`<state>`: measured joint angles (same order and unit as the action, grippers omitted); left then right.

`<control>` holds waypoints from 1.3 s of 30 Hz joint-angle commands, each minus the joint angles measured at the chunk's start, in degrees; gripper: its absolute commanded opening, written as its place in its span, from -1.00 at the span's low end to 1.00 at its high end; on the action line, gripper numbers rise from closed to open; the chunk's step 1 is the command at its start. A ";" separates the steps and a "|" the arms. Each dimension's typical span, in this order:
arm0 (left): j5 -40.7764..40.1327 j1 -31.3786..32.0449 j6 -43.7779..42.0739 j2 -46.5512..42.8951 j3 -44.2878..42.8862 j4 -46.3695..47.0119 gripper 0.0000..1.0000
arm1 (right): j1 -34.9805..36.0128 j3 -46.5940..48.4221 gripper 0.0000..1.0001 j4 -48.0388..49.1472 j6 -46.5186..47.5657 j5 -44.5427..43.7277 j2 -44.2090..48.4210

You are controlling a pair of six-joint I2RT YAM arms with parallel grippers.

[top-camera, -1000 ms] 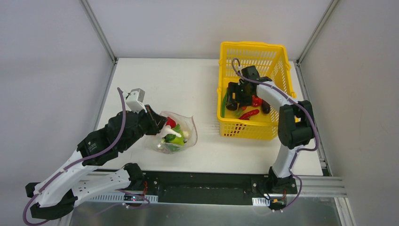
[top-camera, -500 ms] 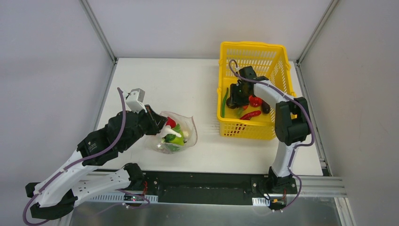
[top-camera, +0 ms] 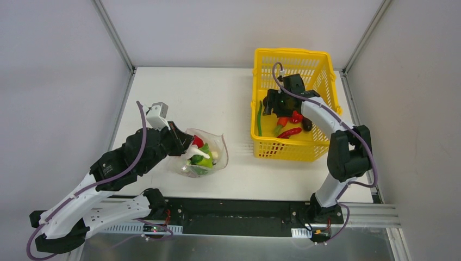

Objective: Place the food in the zip-top bag and seal the zipper

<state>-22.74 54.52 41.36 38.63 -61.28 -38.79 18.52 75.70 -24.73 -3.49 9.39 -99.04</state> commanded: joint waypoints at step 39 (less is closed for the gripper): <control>-1.61 -0.20 -1.58 0.73 -1.34 -0.14 -1.00 | -3.40 26.27 0.59 14.53 2.36 -14.79 -26.40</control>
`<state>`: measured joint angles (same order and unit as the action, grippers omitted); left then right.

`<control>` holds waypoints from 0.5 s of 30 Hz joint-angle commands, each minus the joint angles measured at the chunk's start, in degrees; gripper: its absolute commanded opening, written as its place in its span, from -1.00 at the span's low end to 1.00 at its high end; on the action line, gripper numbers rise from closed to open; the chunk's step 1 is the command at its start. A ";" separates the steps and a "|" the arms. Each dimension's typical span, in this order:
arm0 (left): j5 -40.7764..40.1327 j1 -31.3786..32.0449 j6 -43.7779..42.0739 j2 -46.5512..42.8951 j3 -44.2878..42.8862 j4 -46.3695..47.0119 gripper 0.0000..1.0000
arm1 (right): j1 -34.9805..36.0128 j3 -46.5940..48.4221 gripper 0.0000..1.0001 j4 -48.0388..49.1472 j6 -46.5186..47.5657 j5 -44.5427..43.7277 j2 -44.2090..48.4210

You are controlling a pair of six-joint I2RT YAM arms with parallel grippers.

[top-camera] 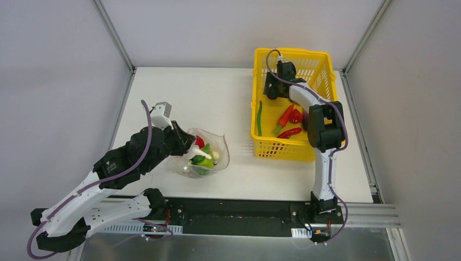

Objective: Place the food in the zip-top bag and seal the zipper

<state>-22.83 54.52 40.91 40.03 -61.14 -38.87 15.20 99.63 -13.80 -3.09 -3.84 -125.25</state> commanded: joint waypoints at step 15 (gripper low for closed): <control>-0.47 -0.17 -0.85 0.02 -1.08 0.81 -1.00 | -0.10 3.67 0.29 6.69 0.94 -2.90 -4.44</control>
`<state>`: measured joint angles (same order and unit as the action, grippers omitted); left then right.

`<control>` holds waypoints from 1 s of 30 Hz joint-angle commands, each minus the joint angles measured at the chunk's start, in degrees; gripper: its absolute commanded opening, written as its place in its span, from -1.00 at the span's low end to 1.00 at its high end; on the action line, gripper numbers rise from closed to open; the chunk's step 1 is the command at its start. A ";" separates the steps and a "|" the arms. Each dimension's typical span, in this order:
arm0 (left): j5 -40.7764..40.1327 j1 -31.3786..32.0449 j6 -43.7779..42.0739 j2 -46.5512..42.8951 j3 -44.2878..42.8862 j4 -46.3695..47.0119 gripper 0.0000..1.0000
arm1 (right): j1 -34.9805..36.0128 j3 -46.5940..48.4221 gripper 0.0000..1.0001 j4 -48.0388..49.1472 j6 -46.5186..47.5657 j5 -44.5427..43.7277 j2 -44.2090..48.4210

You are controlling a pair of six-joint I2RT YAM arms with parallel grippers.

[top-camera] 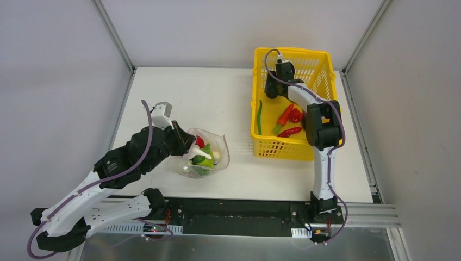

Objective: Place the food in the zip-top bag and seal the zipper

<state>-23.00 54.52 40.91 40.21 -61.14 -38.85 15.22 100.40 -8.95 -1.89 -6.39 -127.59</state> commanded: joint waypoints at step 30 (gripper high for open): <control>1.41 -0.18 -0.04 -1.08 -0.33 1.91 -1.00 | -0.17 -25.12 -0.32 3.11 -9.27 12.01 36.65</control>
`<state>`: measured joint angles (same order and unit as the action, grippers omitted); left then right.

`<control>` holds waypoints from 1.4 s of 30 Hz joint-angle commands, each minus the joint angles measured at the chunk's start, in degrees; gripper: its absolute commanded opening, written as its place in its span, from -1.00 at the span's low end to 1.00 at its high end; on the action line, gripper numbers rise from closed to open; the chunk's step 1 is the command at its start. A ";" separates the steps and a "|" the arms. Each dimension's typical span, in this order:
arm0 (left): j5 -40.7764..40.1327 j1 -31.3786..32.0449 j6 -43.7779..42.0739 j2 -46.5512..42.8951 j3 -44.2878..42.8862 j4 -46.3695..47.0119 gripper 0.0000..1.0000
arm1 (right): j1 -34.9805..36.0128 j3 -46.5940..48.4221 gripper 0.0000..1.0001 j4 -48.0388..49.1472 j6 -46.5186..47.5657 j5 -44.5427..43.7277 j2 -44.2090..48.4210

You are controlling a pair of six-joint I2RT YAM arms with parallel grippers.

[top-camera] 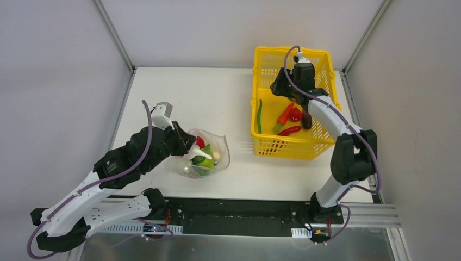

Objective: Place the food in the zip-top bag and seal the zipper

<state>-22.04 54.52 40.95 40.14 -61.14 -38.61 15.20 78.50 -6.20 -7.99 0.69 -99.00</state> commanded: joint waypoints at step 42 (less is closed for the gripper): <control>2.66 -0.15 -0.08 2.28 -4.38 1.37 -1.00 | 51.44 -3.05 -0.29 -9.84 -0.68 0.35 22.56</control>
<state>-21.02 54.52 40.95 41.10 -61.91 -38.46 64.93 72.44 -14.52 -10.96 12.51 -75.16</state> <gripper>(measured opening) 0.009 0.608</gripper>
